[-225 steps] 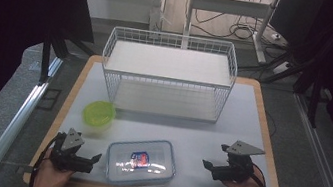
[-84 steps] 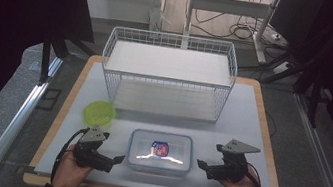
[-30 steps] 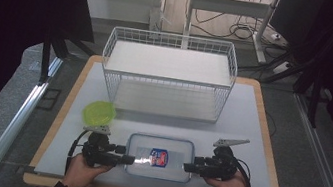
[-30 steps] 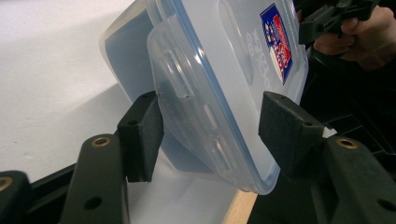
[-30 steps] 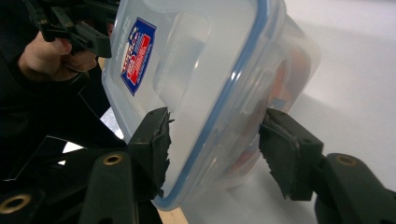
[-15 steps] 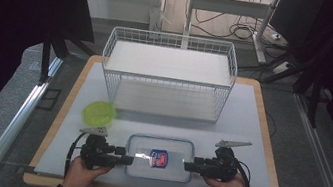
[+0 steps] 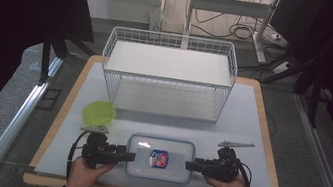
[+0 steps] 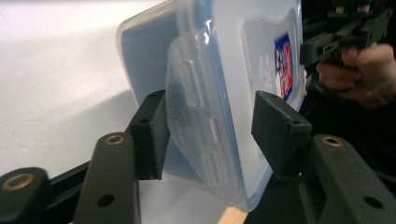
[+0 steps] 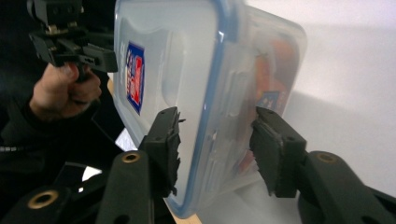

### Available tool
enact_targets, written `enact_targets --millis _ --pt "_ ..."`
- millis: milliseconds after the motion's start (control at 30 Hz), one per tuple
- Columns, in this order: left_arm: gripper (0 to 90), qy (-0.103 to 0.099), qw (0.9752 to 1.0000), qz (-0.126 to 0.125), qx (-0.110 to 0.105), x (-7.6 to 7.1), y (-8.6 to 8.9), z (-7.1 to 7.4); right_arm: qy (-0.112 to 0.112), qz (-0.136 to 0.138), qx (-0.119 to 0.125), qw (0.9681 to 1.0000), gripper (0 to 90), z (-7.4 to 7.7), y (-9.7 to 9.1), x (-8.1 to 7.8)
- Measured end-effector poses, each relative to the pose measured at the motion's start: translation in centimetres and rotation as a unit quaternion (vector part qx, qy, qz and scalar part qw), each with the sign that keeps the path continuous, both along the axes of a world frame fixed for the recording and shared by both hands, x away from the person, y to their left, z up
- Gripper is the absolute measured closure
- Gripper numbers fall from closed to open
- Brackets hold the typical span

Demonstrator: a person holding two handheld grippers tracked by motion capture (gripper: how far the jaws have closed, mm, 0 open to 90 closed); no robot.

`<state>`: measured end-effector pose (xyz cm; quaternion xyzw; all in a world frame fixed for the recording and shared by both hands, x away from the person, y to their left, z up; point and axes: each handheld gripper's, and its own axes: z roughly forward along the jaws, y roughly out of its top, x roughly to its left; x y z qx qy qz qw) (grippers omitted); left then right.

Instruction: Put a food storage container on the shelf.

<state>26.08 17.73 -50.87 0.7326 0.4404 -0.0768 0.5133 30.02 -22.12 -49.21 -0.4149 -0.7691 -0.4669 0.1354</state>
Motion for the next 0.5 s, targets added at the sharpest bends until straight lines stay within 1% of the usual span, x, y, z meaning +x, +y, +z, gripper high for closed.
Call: enact_targets --millis 67,100,133,167,200,233,267,300,367,400,467,500 --pt "48.8 -0.001 1.0 0.004 0.004 0.0 -0.1 0.1 -0.007 -0.004 -0.006 1.0 54.7 0.2 0.1 -0.1" --pt "49.1 0.001 0.9999 0.011 0.002 0.0 -0.2 0.2 -0.013 -0.011 -0.009 0.9998 54.6 0.3 0.2 -0.2" --pt "49.2 0.001 0.9999 0.011 0.002 0.0 -0.2 0.2 -0.013 -0.011 -0.009 0.9998 54.6 0.3 0.2 -0.2" --pt "49.3 -0.002 0.9999 0.013 0.004 0.0 -0.2 0.2 -0.022 -0.015 -0.012 0.9996 54.5 0.4 0.4 -0.3" --pt "49.3 -0.003 0.9999 0.013 0.005 0.0 -0.2 0.3 -0.022 -0.015 -0.012 0.9996 54.5 0.4 0.4 -0.3" --pt "49.4 -0.002 0.9999 0.015 0.005 0.1 -0.3 0.3 -0.028 -0.02 -0.015 0.9993 54.2 0.5 0.4 -0.2" --pt "49.4 -0.003 0.9998 0.017 0.005 0.2 -0.3 0.2 -0.028 -0.02 -0.015 0.9993 54.2 0.5 0.4 -0.2" --pt "49.4 -0.003 0.9998 0.017 0.005 0.3 -0.4 0.3 -0.033 -0.022 -0.015 0.9991 54.1 0.5 0.4 -0.2" --pt "49.5 -0.005 0.9998 0.018 0.005 0.4 -0.6 0.4 -0.033 -0.028 -0.008 0.999 54.1 0.5 0.1 0.1" --pt "49.5 -0.008 0.9998 0.02 0.006 0.5 -0.8 0.8 -0.033 -0.029 -0.006 0.999 54.1 0.6 0.1 0.1" --pt "49.5 -0.011 0.9997 0.019 0.007 0.6 -0.8 1.0 -0.037 -0.031 -0.004 0.9988 54.1 0.7 0.0 0.1" --pt "49.4 -0.018 0.9996 0.02 0.007 0.7 -0.9 1.5 -0.044 -0.032 -0.001 0.9985 54.1 1.2 -0.1 0.2"
